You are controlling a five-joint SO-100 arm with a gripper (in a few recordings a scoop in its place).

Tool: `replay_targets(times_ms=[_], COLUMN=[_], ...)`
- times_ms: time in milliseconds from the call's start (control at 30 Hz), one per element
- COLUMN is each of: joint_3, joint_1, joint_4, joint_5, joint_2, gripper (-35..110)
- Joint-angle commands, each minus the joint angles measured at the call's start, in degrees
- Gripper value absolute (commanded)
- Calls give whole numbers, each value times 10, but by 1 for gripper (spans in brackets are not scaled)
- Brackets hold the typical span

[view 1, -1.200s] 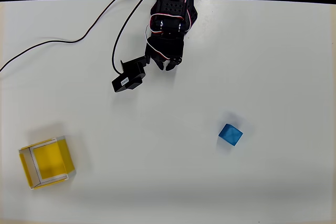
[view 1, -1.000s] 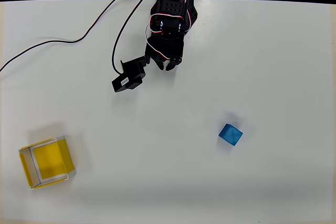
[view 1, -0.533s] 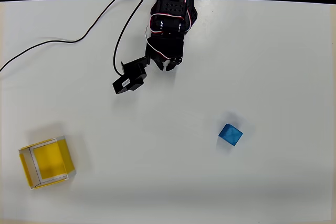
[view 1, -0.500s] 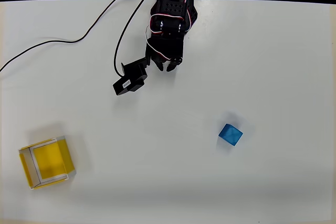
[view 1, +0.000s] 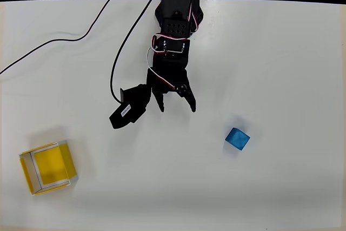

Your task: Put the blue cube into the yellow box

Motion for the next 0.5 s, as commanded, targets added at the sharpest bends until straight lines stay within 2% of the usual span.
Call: replay_targets(times_ms=[0, 467], joint_3=[-71, -182], joint_1=[-27, -158], joint_4=[-244, -481], joint_5=[-5, 28], joint_2=[-81, -323], gripper=[44, 57])
